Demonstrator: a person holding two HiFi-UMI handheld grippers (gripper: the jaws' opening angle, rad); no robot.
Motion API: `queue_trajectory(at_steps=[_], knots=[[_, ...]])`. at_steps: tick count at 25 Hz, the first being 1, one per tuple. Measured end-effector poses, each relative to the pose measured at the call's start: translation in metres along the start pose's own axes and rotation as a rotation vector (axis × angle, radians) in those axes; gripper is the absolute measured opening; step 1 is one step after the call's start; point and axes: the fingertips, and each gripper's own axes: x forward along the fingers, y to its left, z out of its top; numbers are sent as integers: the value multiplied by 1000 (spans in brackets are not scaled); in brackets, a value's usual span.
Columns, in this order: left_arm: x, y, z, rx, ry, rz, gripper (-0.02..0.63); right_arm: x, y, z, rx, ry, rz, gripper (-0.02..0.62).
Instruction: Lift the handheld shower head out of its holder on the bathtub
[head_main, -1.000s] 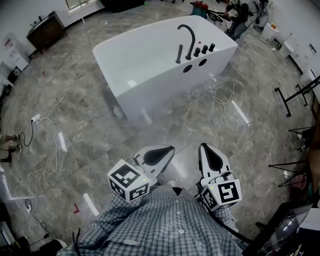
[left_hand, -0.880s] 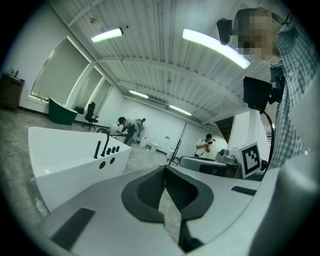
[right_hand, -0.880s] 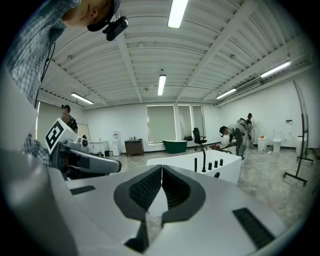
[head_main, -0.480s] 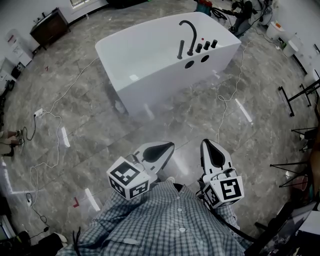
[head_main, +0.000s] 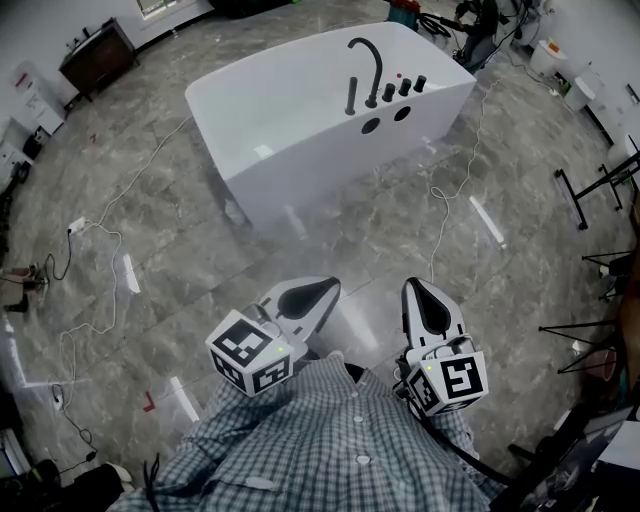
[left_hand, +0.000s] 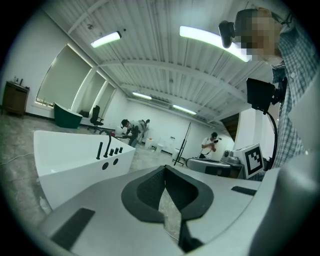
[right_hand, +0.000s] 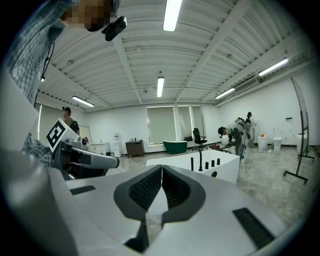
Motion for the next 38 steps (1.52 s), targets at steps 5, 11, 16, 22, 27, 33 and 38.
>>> queue_trajectory(at_steps=[5,11,16,22,27,33,38], knots=[[8,-11,-2,22,-8,10,10,-14,-12,-8,-5,0,0,17],[11,-11,-4,39,-1,2,11,-22,-16,-16,13,-1,-28,17],[27,-2,4,57,-2,-23,10,-14,-30,-17,18,0,-62,17],[52,33,15,48,5,-31,10,20,-51,-4,36,-20,-96,17],[76,68,29,37,13,-35,9,60,-68,2,20,3,-96,17],[104,110,49,33,35,-53,10,109,-86,13,32,17,-114,17],[126,143,65,41,44,-77,11,144,-101,24,33,9,-143,17]])
